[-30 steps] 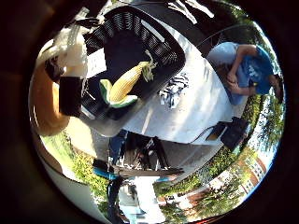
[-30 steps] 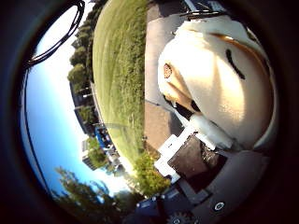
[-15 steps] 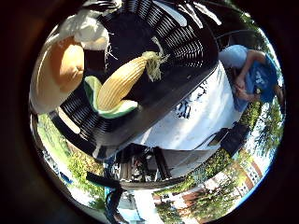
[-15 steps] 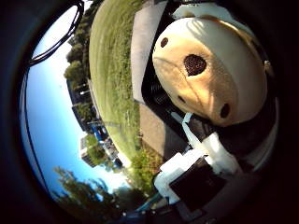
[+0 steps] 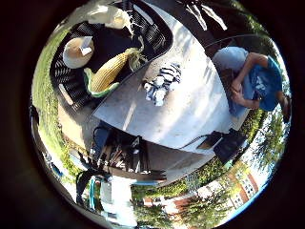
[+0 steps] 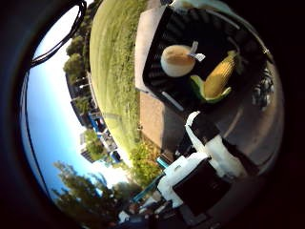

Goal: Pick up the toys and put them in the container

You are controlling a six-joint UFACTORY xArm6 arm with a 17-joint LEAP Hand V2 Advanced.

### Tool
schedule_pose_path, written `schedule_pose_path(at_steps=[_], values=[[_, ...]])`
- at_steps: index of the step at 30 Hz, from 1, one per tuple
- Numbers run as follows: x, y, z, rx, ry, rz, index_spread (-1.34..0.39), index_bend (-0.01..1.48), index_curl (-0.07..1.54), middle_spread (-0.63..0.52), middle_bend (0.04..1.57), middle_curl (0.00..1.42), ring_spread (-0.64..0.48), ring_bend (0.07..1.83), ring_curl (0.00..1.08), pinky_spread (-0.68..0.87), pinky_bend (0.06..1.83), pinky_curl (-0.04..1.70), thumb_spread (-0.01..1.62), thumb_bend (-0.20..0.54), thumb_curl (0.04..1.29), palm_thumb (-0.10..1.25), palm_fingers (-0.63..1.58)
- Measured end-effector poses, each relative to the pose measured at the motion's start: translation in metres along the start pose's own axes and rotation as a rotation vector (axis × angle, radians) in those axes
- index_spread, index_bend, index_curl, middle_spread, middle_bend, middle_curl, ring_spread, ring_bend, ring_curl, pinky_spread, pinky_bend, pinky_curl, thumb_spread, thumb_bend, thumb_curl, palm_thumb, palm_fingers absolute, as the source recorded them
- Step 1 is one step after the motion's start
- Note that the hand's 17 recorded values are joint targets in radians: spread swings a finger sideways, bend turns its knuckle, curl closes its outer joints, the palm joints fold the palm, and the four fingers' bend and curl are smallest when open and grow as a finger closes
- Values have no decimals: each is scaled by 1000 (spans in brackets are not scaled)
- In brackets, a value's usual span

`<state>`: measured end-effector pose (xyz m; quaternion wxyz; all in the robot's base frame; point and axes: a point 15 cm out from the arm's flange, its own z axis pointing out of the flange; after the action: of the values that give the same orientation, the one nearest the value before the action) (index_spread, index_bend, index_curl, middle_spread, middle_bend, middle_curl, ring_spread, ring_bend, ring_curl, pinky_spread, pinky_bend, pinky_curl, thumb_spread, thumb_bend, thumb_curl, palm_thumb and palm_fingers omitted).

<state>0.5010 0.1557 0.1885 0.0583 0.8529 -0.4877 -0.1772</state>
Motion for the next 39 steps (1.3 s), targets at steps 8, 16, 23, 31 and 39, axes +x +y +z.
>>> schedule_pose_path(at_steps=[8,16,23,31,39], values=[[122,74,-15,-37,63,-7,-332,287,221,85,193,347,287,343,313,468,419,328,1140,-22,376,747,78],[196,85,40,-72,52,-4,-230,216,256,65,168,343,288,308,310,459,359,297,1135,-25,378,775,119],[213,69,110,-122,10,79,-122,155,259,125,156,318,310,315,316,492,439,311,1143,-37,356,696,103],[238,49,179,-33,-95,177,-91,150,246,165,155,298,335,368,330,499,549,328,1150,-29,344,668,77],[236,24,176,31,-60,152,-102,157,242,177,154,287,331,405,337,499,622,330,1141,-26,343,670,25]])
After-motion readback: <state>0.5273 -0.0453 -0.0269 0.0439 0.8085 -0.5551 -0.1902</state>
